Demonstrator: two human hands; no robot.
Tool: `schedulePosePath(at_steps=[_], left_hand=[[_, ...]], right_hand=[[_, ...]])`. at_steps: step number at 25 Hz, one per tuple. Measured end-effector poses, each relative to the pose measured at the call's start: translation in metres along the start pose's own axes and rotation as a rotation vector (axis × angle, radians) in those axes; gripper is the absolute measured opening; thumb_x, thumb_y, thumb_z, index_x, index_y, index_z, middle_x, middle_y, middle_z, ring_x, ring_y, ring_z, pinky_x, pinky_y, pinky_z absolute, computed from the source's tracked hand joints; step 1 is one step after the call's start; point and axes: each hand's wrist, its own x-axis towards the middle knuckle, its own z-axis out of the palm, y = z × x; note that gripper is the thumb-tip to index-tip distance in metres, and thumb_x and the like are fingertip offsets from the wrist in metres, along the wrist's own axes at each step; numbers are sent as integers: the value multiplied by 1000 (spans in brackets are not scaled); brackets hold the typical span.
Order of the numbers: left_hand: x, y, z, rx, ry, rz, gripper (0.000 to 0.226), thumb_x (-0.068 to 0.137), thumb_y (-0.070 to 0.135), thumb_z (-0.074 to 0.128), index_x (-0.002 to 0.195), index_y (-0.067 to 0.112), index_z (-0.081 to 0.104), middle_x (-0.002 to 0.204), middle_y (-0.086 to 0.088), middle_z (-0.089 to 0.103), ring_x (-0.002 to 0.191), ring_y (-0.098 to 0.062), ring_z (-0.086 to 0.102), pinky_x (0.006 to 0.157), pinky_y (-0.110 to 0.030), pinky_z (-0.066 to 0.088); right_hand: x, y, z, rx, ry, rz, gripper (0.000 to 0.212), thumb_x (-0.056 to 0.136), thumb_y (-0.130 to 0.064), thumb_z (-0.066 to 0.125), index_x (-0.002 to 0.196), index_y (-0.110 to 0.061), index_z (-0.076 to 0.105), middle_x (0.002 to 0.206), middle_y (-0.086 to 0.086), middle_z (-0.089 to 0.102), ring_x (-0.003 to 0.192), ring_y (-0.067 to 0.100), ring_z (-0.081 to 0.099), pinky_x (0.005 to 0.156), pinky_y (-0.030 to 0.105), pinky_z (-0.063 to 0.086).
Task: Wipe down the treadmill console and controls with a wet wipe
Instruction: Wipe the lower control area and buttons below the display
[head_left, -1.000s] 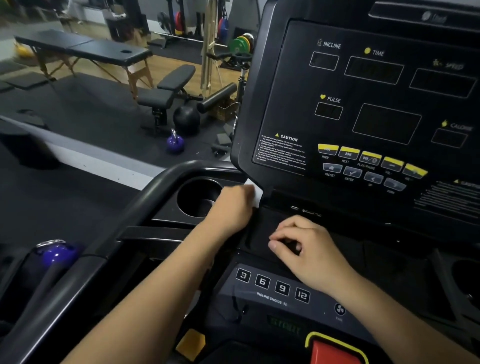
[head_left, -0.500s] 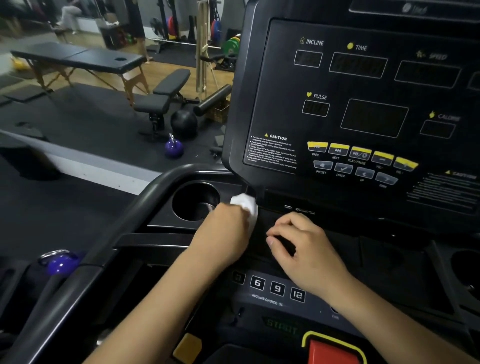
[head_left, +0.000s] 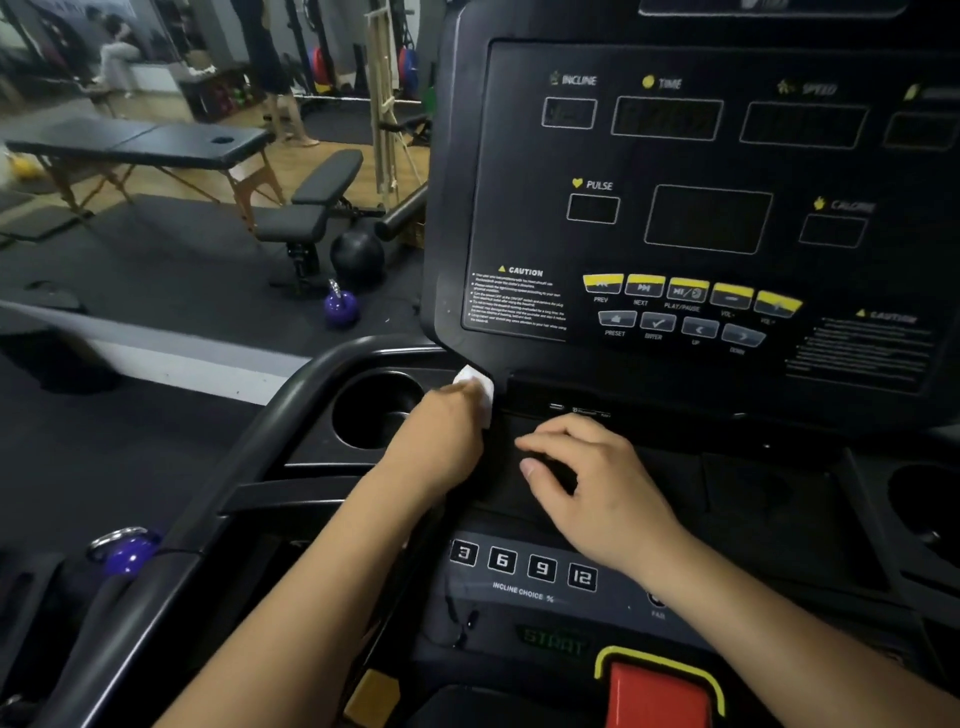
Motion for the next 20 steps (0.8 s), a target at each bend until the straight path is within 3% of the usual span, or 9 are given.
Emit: schedulePosePath(at_steps=[3, 5, 7, 10, 12, 14, 16, 18, 20], left_hand=[[-17, 2, -1, 117, -7, 59, 27, 78, 1, 50, 73, 24, 39, 69, -2, 56, 66, -32, 61, 56, -34, 46], [-10, 4, 3, 146, 3, 41, 21, 81, 4, 51, 76, 22, 41, 71, -2, 52, 69, -32, 62, 55, -33, 44], [5, 6, 8, 137, -4, -12, 8, 89, 5, 48, 88, 14, 50, 86, -9, 57, 83, -37, 63, 63, -37, 46], [29, 6, 9, 93, -42, -109, 16, 93, 4, 44, 103, -4, 56, 111, -23, 61, 100, -42, 60, 80, -39, 43], [27, 9, 3, 74, -43, -112, 16, 93, 5, 46, 99, -1, 59, 104, -23, 65, 98, -41, 60, 79, -37, 43], [12, 6, -6, 71, -78, -71, 12, 90, 11, 52, 83, 17, 60, 80, -9, 66, 84, -33, 63, 66, -31, 46], [-12, 5, -16, 102, -96, -28, 18, 83, 18, 56, 66, 22, 50, 58, 5, 50, 67, -21, 58, 52, -18, 36], [-23, 4, -21, 77, -52, 4, 14, 77, 24, 53, 64, 17, 52, 52, 4, 47, 59, -15, 54, 51, -15, 33], [-17, 8, -19, 23, 23, 10, 23, 80, 19, 57, 57, 17, 58, 58, 4, 55, 60, -12, 54, 58, -19, 37]], right_hand=[[2, 0, 0, 22, 6, 20, 23, 90, -24, 63, 111, -19, 72, 105, -11, 61, 101, 3, 55, 91, 19, 44], [5, 0, -1, 26, 5, 26, 24, 91, -22, 62, 112, -19, 71, 107, -10, 62, 103, 4, 55, 93, 17, 42], [6, -1, -1, 24, -4, 25, 25, 91, -21, 62, 114, -19, 71, 108, -8, 62, 104, 5, 55, 94, 17, 41], [5, -2, -1, 11, 5, 7, 26, 90, -19, 63, 114, -16, 71, 108, -5, 63, 105, 8, 56, 96, 20, 42], [4, -2, -1, 12, 9, 6, 26, 90, -18, 63, 114, -16, 71, 107, -4, 63, 105, 10, 56, 96, 24, 43], [3, -2, -1, 25, 15, 15, 26, 90, -19, 62, 114, -17, 71, 107, -6, 63, 105, 8, 56, 95, 24, 44], [2, -1, 0, 41, 28, 20, 25, 90, -19, 62, 114, -18, 71, 107, -8, 62, 103, 6, 55, 94, 23, 45], [3, 0, 0, 73, 42, 32, 25, 90, -19, 62, 114, -18, 71, 106, -10, 62, 99, 4, 55, 91, 21, 46], [6, 1, 0, 93, 57, 47, 23, 90, -17, 63, 112, -18, 71, 106, -9, 62, 93, 4, 56, 87, 20, 46]])
